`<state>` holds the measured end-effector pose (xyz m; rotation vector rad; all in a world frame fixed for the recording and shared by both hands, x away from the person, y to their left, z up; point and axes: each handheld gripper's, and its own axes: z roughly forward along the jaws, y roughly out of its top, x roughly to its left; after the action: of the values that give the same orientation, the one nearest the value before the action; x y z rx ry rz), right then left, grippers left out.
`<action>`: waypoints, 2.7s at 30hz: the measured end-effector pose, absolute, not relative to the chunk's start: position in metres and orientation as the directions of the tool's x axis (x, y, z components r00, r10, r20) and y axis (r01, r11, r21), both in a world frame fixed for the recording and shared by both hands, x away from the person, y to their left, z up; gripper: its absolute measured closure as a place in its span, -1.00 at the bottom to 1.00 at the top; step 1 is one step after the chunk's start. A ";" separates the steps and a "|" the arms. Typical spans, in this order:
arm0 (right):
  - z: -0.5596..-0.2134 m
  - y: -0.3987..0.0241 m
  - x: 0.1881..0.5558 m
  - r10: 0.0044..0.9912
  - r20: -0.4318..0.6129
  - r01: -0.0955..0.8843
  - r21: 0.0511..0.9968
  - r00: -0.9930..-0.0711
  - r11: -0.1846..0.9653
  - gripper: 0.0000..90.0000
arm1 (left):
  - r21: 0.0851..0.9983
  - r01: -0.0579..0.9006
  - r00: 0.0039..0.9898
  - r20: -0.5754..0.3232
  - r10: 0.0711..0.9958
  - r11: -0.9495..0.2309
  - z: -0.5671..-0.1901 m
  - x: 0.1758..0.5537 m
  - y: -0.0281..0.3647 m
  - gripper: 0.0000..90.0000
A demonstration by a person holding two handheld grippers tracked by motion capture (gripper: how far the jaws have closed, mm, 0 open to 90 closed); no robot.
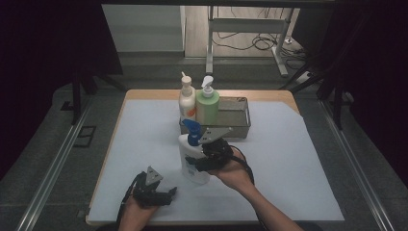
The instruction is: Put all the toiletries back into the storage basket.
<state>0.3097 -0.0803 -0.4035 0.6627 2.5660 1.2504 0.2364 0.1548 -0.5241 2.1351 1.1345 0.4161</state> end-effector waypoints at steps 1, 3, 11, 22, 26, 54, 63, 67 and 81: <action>-0.403 -0.080 0.310 0.481 0.007 0.304 0.784 -0.876 0.542 -0.13 | 0.692 0.606 0.570 -0.032 0.821 -0.393 -0.524 0.236 0.155 -0.72; -0.401 -0.079 0.310 0.484 0.008 0.310 0.776 -0.875 0.549 -0.13 | 0.692 0.606 0.570 -0.032 0.821 -0.393 -0.524 0.236 0.155 -0.72; -0.391 -0.087 0.312 0.492 0.037 0.339 0.769 -0.870 0.542 -0.12 | 0.692 0.606 0.570 -0.033 0.821 -0.393 -0.524 0.236 0.155 -0.72; -0.372 -0.115 0.321 0.542 0.020 0.360 0.768 -0.840 0.530 -0.12 | 0.691 0.606 0.570 -0.032 0.821 -0.394 -0.524 0.237 0.155 -0.72; -0.366 -0.126 0.326 0.569 0.010 0.371 0.767 -0.823 0.523 -0.12 | 0.691 0.606 0.570 -0.031 0.821 -0.394 -0.524 0.237 0.155 -0.73; -0.327 -0.177 0.361 0.707 -0.038 0.420 0.782 -0.707 0.461 -0.11 | 0.691 0.607 0.569 -0.033 0.821 -0.393 -0.524 0.237 0.155 -0.72; -0.320 -0.181 0.376 0.733 -0.043 0.431 0.785 -0.679 0.445 -0.11 | 0.691 0.607 0.570 -0.033 0.821 -0.394 -0.524 0.237 0.155 -0.72; -0.318 -0.183 0.382 0.744 -0.038 0.437 0.789 -0.667 0.432 -0.11 | 0.691 0.606 0.570 -0.033 0.821 -0.393 -0.524 0.237 0.155 -0.73; -0.312 -0.183 0.409 0.788 -0.050 0.455 0.793 -0.613 0.404 -0.11 | 0.691 0.606 0.570 -0.033 0.821 -0.394 -0.524 0.237 0.155 -0.72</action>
<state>0.4094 -0.1826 -0.3115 1.0647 2.2466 1.0755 0.2368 0.1550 -0.5241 2.1361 1.1348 0.4147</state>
